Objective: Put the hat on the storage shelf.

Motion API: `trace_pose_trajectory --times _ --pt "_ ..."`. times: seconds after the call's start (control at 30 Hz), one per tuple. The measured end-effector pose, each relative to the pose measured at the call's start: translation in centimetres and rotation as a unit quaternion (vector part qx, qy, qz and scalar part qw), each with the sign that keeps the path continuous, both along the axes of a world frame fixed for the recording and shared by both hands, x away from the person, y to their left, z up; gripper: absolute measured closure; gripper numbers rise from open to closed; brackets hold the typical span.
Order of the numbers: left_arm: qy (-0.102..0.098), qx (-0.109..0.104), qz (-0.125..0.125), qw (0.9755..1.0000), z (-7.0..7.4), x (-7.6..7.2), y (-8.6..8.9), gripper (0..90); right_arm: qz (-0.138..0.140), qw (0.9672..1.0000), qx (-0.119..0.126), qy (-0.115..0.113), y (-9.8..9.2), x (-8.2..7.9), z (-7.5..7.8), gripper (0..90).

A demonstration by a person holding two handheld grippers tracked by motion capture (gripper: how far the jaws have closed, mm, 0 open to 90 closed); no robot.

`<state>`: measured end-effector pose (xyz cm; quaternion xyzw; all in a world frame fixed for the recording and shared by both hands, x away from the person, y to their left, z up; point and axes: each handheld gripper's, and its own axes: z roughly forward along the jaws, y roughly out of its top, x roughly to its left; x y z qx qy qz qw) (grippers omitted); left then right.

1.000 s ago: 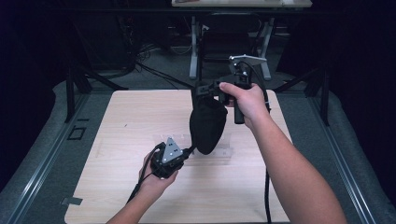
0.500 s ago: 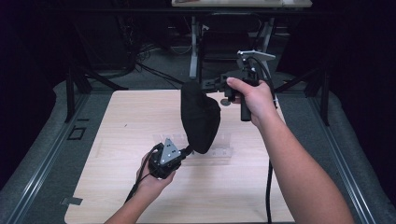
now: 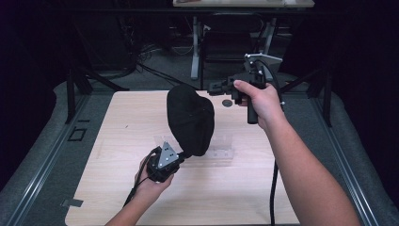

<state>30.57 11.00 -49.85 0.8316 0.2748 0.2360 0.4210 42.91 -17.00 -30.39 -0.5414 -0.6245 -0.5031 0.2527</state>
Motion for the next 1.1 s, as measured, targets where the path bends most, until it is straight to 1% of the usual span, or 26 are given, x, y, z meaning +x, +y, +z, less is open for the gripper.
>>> trace_pose_trajectory --times 0.1,0.17,0.2,0.3,0.33,0.37,0.43,0.47,0.5,0.53,0.57,0.6,0.67,0.73,0.77,0.8,0.83,0.87,0.93,1.03,1.07,1.1 --pt "0.006 0.003 0.004 1.0 -0.5 0.0 0.3 85.7 -0.005 1.0 -0.001 0.001 -0.2 0.0 -0.1 79.1" --pt "0.006 0.005 0.005 1.0 -0.6 0.0 0.4 85.7 -0.005 1.0 -0.001 0.001 -0.2 0.0 -0.1 79.1" --pt "0.01 0.006 0.007 0.9999 -0.9 0.0 0.5 85.7 -0.005 1.0 -0.003 0.001 -0.3 -0.1 -0.1 79.1" --pt "0.018 0.02 0.011 0.9996 -1.6 0.2 0.8 85.6 -0.006 0.9999 -0.01 0.0 -0.6 -0.1 -0.3 78.7" --pt "0.018 0.02 0.011 0.9996 -1.6 0.2 0.8 85.6 -0.006 0.9999 -0.01 0.0 -0.6 -0.1 -0.3 78.7" --pt "0.023 0.018 0.015 0.9995 -1.9 0.2 0.8 85.6 -0.007 0.9999 -0.013 -0.001 -0.7 -0.1 -0.3 78.5" --pt "0.029 0.006 0.021 0.9993 -2.4 0.1 0.9 85.5 -0.012 0.9995 -0.03 -0.006 -0.9 -0.3 -0.4 77.9" --pt "0.031 0.007 0.023 0.9992 -2.5 0.1 0.9 85.5 -0.014 0.9993 -0.035 -0.009 -1.0 -0.4 -0.4 77.8" --pt "0.03 0.008 0.022 0.9993 -2.6 0.2 1.0 85.4 -0.015 0.9992 -0.036 -0.008 -1.1 -0.5 -0.5 77.8" --pt "0.03 0.01 0.007 0.9995 -2.7 0.3 1.2 85.3 -0.013 0.9991 -0.04 -0.009 -1.2 -0.5 -0.6 77.7" --pt "0.03 0.01 0.007 0.9995 -2.7 0.3 1.2 85.3 -0.013 0.9991 -0.04 -0.009 -1.2 -0.5 -0.6 77.7" --pt "0.034 0.008 0.001 0.9994 -2.7 0.3 1.3 85.2 -0.017 0.9982 -0.056 -0.014 -1.4 -0.8 -0.7 77.6" --pt "0.037 -0.003 0.014 0.9992 -3.0 0.2 1.4 85.1 -0.015 0.9975 -0.066 -0.017 -1.6 -1.1 -0.9 77.2" --pt "0.043 -0.01 0.016 0.9989 -3.0 0.2 1.5 85.1 -0.02 0.9967 -0.076 -0.021 -2.0 -1.5 -1.1 77.0" --pt "0.043 -0.013 0.018 0.9988 -3.1 0.2 1.5 85.1 -0.021 0.9959 -0.085 -0.025 -2.1 -1.7 -1.2 77.0" --pt "0.044 -0.014 0.019 0.9987 -3.1 0.2 1.5 85.0 -0.024 0.9948 -0.094 -0.03 -2.3 -1.9 -1.2 76.7" --pt "0.044 -0.014 0.019 0.9987 -3.1 0.2 1.5 84.8 -0.024 0.9948 -0.094 -0.03 -2.3 -1.9 -1.2 76.7" --pt "0.044 -0.015 0.021 0.9987 -3.1 0.2 1.6 84.7 -0.029 0.9934 -0.105 -0.035 -2.7 -2.3 -1.5 76.4" --pt "0.047 -0.012 0.021 0.9986 -3.1 0.1 1.7 83.9 -0.031 0.9921 -0.115 -0.038 -3.1 -2.8 -1.8 76.1" --pt "0.049 -0.013 0.028 0.9983 -3.1 0.2 1.8 77.8 -0.037 0.9884 -0.139 -0.05 -3.6 -3.6 -2.2 75.1" --pt "0.054 -0.014 0.029 0.998 -3.1 0.2 2.0 75.7 -0.039 0.9873 -0.145 -0.051 -3.7 -3.8 -2.3 74.4" --pt "0.054 -0.014 0.029 0.998 -3.1 0.2 2.0 73.5 -0.04 0.9866 -0.148 -0.055 -3.8 -4.0 -2.5 74.1"
